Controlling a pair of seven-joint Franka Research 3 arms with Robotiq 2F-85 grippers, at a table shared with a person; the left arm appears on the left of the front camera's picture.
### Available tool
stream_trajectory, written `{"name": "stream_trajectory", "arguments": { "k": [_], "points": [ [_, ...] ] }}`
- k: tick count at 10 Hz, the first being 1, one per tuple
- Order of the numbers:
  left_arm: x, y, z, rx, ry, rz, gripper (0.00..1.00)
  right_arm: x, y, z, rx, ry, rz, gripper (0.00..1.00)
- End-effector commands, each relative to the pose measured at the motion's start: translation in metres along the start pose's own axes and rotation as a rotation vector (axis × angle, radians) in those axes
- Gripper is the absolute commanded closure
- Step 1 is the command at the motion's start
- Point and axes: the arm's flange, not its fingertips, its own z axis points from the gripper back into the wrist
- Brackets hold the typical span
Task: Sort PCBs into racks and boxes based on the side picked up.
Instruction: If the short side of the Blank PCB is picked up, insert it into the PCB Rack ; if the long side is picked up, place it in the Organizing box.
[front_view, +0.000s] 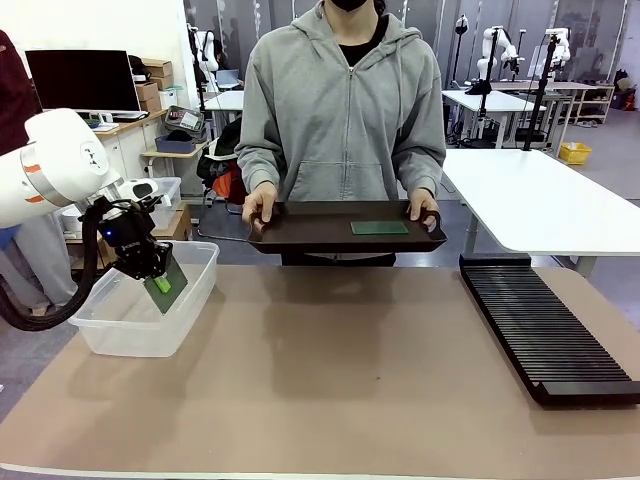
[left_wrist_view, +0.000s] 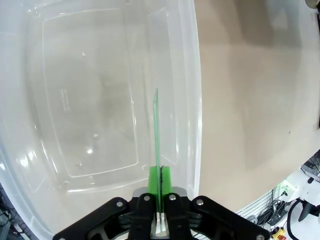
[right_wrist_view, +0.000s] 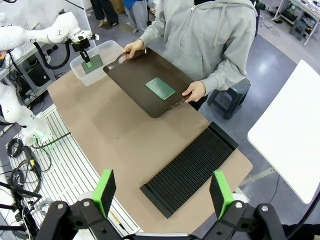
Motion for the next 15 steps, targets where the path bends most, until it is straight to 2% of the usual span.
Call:
{"name": "stream_trajectory", "arguments": {
  "k": [1,5,11,12,13,14,15],
  "points": [
    [0.001,-0.008,-0.015,0.076,-0.010,-0.038,0.97,0.001,0.002,0.000,0.006,-0.004,0.007,0.00],
    [0.012,0.000,-0.046,0.212,-0.082,-0.041,0.97,0.001,0.002,0.000,0.006,-0.004,0.007,0.00],
    [0.017,0.024,-0.076,0.172,-0.029,-0.010,0.97,0.001,0.002,0.000,0.006,-0.004,0.007,0.00],
    [0.018,0.024,-0.075,0.168,-0.027,-0.005,0.81,0.001,0.002,0.000,0.006,-0.004,0.007,0.00],
    [0.016,0.025,-0.069,0.158,-0.037,0.005,0.77,0.001,0.002,0.000,0.006,-0.004,0.007,0.00],
    [0.013,0.025,-0.059,0.160,-0.057,0.012,0.61,0.001,0.002,0.000,0.006,-0.004,0.007,0.00],
    [0.013,0.025,-0.050,0.164,-0.084,0.015,0.57,0.001,0.002,0.000,0.006,-0.004,0.007,0.00]
  ]
}}
